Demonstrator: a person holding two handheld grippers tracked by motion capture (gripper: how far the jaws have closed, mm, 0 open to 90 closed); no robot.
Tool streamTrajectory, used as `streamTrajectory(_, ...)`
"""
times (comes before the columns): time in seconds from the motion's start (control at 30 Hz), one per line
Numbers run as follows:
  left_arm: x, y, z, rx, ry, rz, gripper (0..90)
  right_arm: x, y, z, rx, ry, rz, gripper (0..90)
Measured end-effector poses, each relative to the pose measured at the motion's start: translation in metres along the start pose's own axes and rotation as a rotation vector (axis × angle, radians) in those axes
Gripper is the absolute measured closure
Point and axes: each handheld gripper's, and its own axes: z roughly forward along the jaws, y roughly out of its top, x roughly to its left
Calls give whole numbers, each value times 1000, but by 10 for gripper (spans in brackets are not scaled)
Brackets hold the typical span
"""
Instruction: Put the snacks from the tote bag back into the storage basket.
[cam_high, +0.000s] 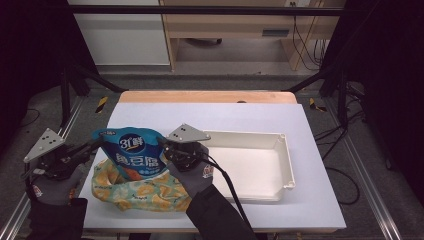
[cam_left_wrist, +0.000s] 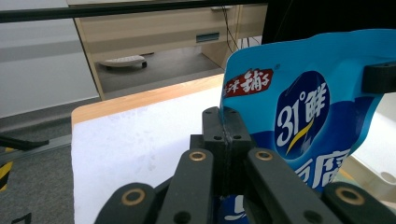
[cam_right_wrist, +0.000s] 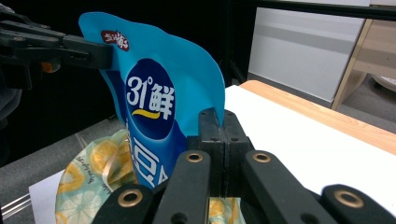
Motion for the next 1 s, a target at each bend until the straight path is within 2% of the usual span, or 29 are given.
streamTrajectory(0.53, -2, 7, -12, -63, 5, -15, 900, 4, 11, -3, -24, 2, -24, 900)
streamTrajectory(1.0, -10, 22, -19, -90, -11, 5, 900, 1, 24, -15, -46, -4, -37, 900)
